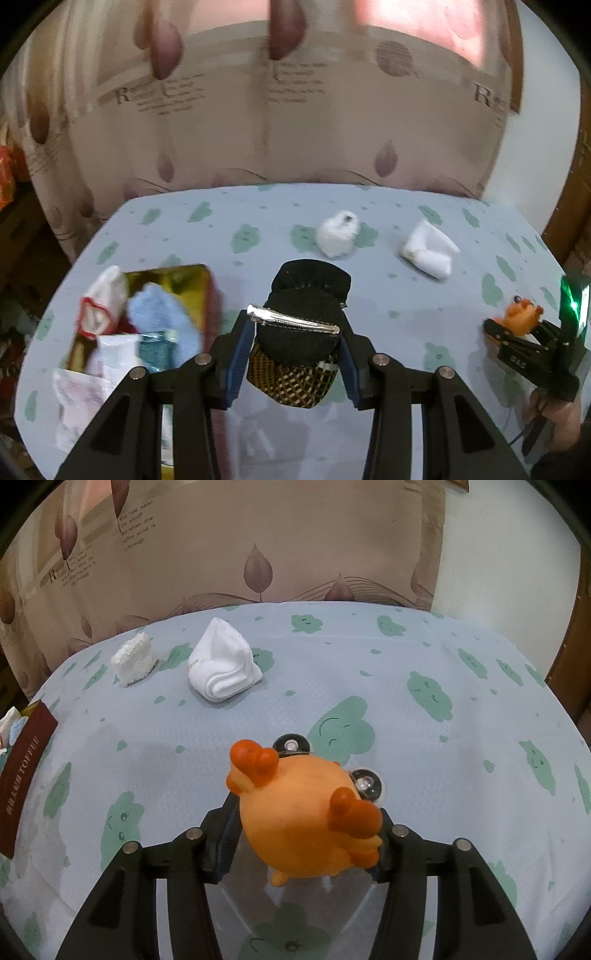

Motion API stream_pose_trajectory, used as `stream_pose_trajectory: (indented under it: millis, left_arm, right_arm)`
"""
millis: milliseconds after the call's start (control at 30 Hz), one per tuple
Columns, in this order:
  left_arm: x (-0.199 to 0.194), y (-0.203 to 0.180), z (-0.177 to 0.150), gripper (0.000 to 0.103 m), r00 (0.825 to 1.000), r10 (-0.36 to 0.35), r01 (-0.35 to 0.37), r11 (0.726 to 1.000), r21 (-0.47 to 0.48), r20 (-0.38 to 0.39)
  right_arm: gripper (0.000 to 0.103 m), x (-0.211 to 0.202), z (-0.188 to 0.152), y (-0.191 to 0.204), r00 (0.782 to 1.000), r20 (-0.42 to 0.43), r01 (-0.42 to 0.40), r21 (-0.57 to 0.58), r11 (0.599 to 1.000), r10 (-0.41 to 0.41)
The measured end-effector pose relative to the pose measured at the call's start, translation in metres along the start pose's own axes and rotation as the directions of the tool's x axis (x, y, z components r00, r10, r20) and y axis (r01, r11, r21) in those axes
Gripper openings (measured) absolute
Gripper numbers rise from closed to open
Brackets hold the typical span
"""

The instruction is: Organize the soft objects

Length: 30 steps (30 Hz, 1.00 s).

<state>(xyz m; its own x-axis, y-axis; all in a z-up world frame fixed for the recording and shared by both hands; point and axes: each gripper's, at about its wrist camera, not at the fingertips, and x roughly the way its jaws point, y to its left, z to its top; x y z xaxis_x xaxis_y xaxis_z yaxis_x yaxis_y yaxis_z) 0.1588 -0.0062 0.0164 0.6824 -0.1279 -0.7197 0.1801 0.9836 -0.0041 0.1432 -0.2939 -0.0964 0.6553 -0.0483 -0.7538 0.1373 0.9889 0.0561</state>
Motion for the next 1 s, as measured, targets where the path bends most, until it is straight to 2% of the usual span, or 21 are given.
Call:
stream_pose_trajectory:
  millis: [233, 633, 833, 1000]
  left_arm:
    - [-0.003, 0.051, 0.009, 0.043, 0.997, 0.077, -0.077, 0.996, -0.048, 0.002]
    - [0.020, 0.133, 0.012, 0.043, 0.987, 0.129, -0.145, 0.971, -0.192, -0.096]
    - [0.036, 0.154, 0.015, 0.043, 0.981, 0.138, -0.166, 0.961, -0.221, -0.135]
    - [0.048, 0.157, 0.016, 0.044, 0.978, 0.135, -0.170, 0.959, -0.225, -0.161]
  right_arm:
    - [0.053, 0.000, 0.000, 0.000, 1.000, -0.001, 0.002, -0.004, 1.000, -0.002]
    - [0.054, 0.000, 0.001, 0.000, 1.000, -0.002, 0.003, -0.004, 1.000, -0.003]
    - [0.054, -0.001, 0.000, 0.000, 1.000, -0.002, 0.003, -0.005, 1.000, -0.003]
    - [0.055, 0.000, 0.000, 0.001, 1.000, -0.003, 0.002, -0.008, 1.000, -0.002]
